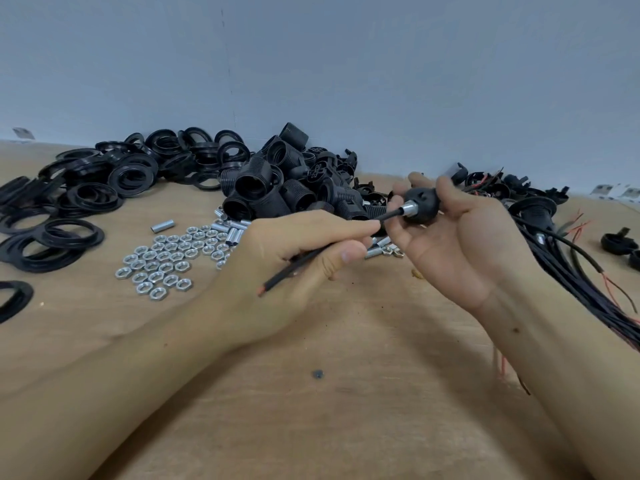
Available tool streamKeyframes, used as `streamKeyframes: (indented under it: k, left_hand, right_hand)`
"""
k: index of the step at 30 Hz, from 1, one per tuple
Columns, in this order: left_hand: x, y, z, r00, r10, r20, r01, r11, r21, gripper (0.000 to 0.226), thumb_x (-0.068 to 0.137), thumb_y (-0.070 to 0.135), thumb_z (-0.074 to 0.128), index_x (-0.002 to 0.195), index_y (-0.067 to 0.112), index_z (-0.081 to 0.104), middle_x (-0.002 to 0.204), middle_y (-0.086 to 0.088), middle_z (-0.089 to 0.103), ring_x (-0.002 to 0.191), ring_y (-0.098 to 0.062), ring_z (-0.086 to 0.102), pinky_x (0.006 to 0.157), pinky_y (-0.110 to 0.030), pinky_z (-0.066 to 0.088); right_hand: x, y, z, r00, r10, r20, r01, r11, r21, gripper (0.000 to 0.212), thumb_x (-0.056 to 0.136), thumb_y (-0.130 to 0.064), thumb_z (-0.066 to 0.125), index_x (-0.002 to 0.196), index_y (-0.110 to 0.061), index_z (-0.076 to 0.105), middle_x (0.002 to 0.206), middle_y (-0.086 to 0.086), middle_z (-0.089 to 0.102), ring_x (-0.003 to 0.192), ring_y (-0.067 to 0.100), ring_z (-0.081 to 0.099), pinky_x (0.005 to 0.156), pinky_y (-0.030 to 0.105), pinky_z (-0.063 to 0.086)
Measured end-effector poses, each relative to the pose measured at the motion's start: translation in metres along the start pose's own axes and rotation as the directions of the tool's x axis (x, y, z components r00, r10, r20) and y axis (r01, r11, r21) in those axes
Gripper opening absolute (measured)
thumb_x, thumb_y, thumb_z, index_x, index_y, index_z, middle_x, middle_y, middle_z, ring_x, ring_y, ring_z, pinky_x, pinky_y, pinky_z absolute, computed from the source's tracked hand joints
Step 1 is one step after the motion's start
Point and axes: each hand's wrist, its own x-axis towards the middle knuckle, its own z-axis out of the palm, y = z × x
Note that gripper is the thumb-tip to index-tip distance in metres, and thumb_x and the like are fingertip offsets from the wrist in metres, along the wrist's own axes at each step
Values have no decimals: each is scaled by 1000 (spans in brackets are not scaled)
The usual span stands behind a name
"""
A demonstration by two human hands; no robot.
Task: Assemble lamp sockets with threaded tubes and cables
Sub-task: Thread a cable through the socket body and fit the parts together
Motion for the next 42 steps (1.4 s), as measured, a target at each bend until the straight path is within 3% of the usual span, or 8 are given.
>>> streamKeyframes:
  k: [4, 8, 15, 22, 32, 35, 38, 42]
  left_hand:
    - [-4, -8, -2, 990, -59, 126, 43, 991, 129, 30, 90, 10, 71, 120, 16, 70, 97, 6, 72, 78, -16, 66, 68, -35, 53]
    - [-1, -18, -12, 999, -32, 26, 21, 938, 346, 10, 90, 15, 70, 96, 14, 78, 91, 5, 72, 88, -14, 62, 81, -34, 48]
    - [6, -45, -38, 944, -123, -305, 285, 770, 571, 31, 91, 19, 69, 121, 12, 69, 121, -6, 63, 115, -27, 50, 100, -11, 25]
    - [8, -61, -40, 872, -378, -312, 486, 749, 451, 51, 93, 40, 66, 138, 21, 55, 138, 0, 58, 129, -18, 50, 109, -37, 39]
    - [13, -51, -41, 767, -275, -580, 473, 853, 220, 28, 83, 21, 77, 100, 30, 58, 99, 15, 65, 92, -5, 64, 87, -26, 53]
    - [18, -37, -44, 643, -424, -638, 418, 892, -172, 28, 81, 16, 80, 97, 27, 60, 101, 6, 69, 92, -10, 68, 82, -32, 58]
    - [18, -21, -43, 607, -718, -342, 164, 534, -830, 25, 84, 14, 76, 104, 9, 62, 100, -11, 73, 90, -22, 73, 75, -35, 60]
    - [17, -3, -26, 637, -762, 114, 324, 130, -937, 16, 82, 19, 65, 86, 4, 69, 90, -14, 73, 78, -26, 72, 57, -26, 55]
  right_hand:
    - [9, -18, -13, 984, -163, -76, 146, 972, -183, 44, 105, -43, 33, 99, -9, 62, 71, 3, 53, 44, 9, 38, 38, 15, 31]
    - [11, -31, -23, 921, -389, 33, 323, 712, -623, 54, 98, -56, 42, 82, -13, 70, 58, 2, 55, 46, 13, 49, 34, 17, 27]
    - [-1, -11, -17, 905, -246, 347, 424, 456, -782, 20, 98, -19, 57, 108, -26, 72, 57, 6, 63, 62, 17, 66, 49, 27, 52]
    - [-1, 10, -20, 900, -104, 422, 434, 144, -889, 37, 77, -68, 61, 86, -35, 76, 60, -5, 67, 64, 20, 69, 61, 35, 48]
    - [-3, 14, -12, 854, -224, 469, 519, 328, -789, 18, 87, -43, 64, 89, -30, 77, 50, -8, 50, 44, 9, 44, 46, 24, 43]
    - [-6, 11, -12, 862, -224, 455, 507, 382, -772, 13, 91, -28, 66, 85, -27, 78, 56, -5, 59, 44, 8, 48, 44, 18, 36]
    - [-9, 15, -8, 865, -211, 455, 498, 471, -728, 12, 90, -18, 68, 86, -27, 76, 61, -2, 63, 45, 11, 47, 47, 22, 41]
    - [-15, 11, -2, 865, -174, 470, 487, 511, -708, 10, 85, -17, 70, 79, -24, 74, 60, -3, 62, 47, 9, 49, 46, 20, 42]
